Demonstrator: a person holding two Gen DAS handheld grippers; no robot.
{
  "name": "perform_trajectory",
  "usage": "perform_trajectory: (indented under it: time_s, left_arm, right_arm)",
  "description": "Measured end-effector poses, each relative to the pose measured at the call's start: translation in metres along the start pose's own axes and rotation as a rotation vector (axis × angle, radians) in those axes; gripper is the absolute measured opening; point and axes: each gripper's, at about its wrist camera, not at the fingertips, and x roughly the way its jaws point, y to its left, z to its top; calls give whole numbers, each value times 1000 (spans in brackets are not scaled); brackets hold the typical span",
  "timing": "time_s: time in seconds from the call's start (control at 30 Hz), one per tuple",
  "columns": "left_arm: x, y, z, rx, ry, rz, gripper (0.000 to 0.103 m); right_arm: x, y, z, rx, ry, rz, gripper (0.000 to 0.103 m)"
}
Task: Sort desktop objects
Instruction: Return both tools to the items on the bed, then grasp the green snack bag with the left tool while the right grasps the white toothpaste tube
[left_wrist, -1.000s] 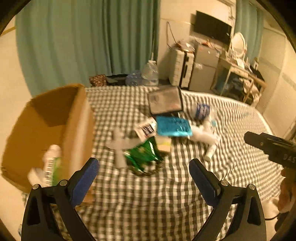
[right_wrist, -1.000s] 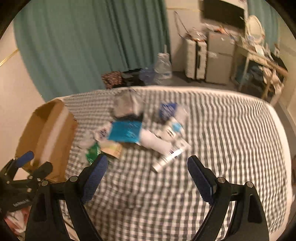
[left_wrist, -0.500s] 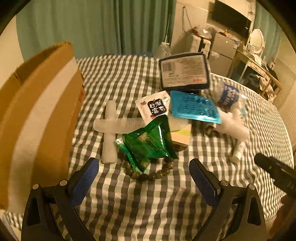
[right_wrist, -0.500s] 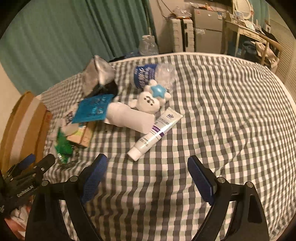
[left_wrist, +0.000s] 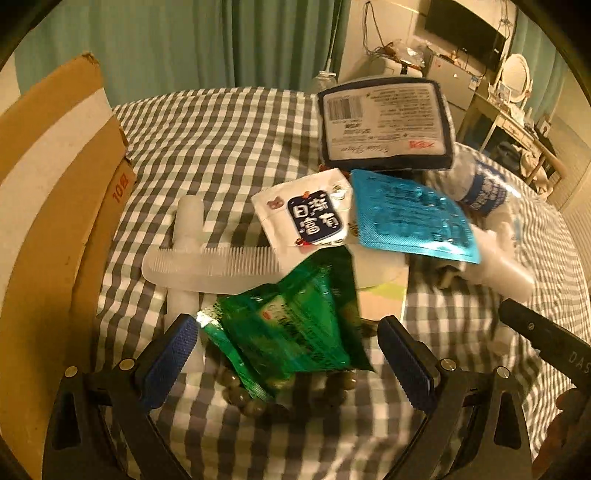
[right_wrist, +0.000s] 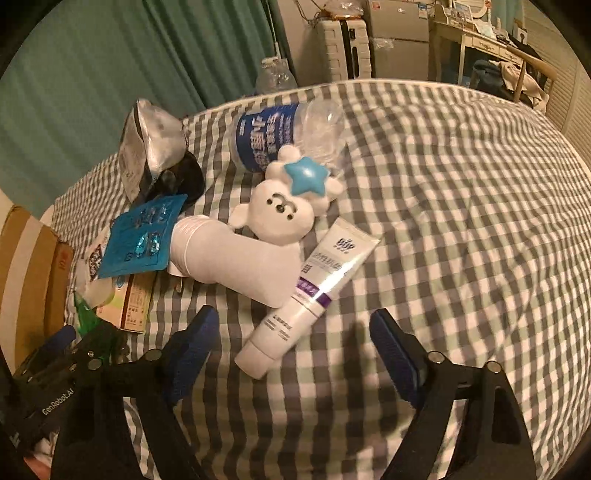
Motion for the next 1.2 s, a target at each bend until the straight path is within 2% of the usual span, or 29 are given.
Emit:
perform_trajectory:
  time_s: [0.13, 0.2, 0.27, 0.3, 0.33, 0.43, 0.47, 0.5, 0.6, 0.93, 1.2]
  left_arm:
    - [-3, 0, -3, 11, -19, -4, 98]
    - [-5, -1, -5, 29, -28, -23, 87]
    - [-9, -2, -6, 42, -23, -55, 65]
    - [-11, -2, -6, 48, -20, -68, 57]
    - [-13, -4, -8, 60, -12, -81, 43]
    - [-21, -5, -10, 93, -7, -80, 30]
    - [-26, -5, -11, 97, -8, -86, 26]
    - [-29, -6, -11, 99, -9, -89, 25]
    - [-43, -2, -13, 97, -16, -92, 22]
    - [-85, 0, -19, 77, -36, -86, 12]
    - [-125, 1, -18, 77, -89, -113, 12]
  right_arm:
    - [14, 4, -1, -9, 37, -60, 69]
    - [16, 5, 0, -11, 33, -82, 66]
    - [18, 8, 0, -34, 32, -109, 64]
    - [18, 10, -1, -48, 30, -120, 64]
    - [18, 11, -2, -64, 29, -128, 63]
    - [14, 11, -5, -82, 31, -125, 55]
    - [12, 9, -7, -80, 33, -118, 47]
    - [9, 6, -8, -74, 30, -110, 37]
    - [-1, -9, -16, -40, 39, -66, 25]
    - [-39, -27, -48, 19, 65, -9, 24]
    - [-95, -30, -69, 43, -1, 32, 23]
